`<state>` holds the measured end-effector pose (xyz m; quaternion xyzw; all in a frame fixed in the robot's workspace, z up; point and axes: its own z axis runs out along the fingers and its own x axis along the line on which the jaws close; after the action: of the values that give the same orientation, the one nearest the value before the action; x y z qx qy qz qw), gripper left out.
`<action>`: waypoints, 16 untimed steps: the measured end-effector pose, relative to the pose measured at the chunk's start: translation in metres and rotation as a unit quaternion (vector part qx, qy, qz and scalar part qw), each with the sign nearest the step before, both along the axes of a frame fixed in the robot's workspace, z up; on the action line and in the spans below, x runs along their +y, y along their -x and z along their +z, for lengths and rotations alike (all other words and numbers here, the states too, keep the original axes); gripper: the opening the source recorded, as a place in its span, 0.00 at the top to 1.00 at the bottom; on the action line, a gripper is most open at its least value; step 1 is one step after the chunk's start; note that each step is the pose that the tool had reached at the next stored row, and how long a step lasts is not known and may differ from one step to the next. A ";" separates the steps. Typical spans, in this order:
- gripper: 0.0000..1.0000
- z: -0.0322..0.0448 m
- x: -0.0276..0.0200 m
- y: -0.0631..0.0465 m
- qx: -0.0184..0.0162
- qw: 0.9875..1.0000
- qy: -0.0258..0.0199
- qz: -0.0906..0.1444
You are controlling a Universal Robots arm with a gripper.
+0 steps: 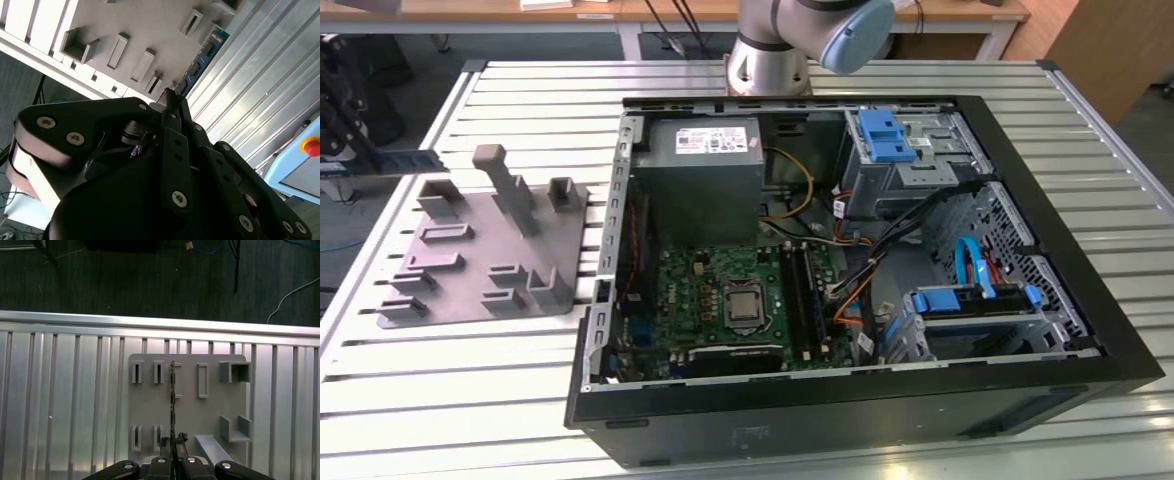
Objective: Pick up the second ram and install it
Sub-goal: 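Pick up the second ram and move it above second insertion slot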
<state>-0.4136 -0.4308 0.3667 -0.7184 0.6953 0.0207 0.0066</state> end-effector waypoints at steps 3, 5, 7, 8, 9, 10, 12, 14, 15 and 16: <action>0.86 0.0031 0.0000 0.000 0.000 1.000 0.000 0.000; 0.86 0.0052 0.0000 0.000 0.000 1.000 0.000 0.000; 0.86 0.0076 0.0000 0.000 0.000 1.000 0.000 0.000; 0.86 0.0088 0.0000 0.000 0.000 1.000 0.000 0.000; 0.86 0.0099 0.0000 0.000 0.000 1.000 0.000 0.000; 0.86 0.0109 0.0000 0.000 0.000 1.000 0.000 0.000; 0.86 0.0135 0.0000 0.000 0.000 1.000 0.000 0.000; 0.86 0.0157 0.0000 0.000 0.000 1.000 0.000 0.000; 0.86 0.0159 0.0000 0.000 0.000 1.000 0.000 0.000; 0.86 0.0159 0.0000 0.000 0.000 1.000 0.000 0.000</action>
<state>-0.4137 -0.4308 0.3826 -0.7184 0.6953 0.0209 0.0070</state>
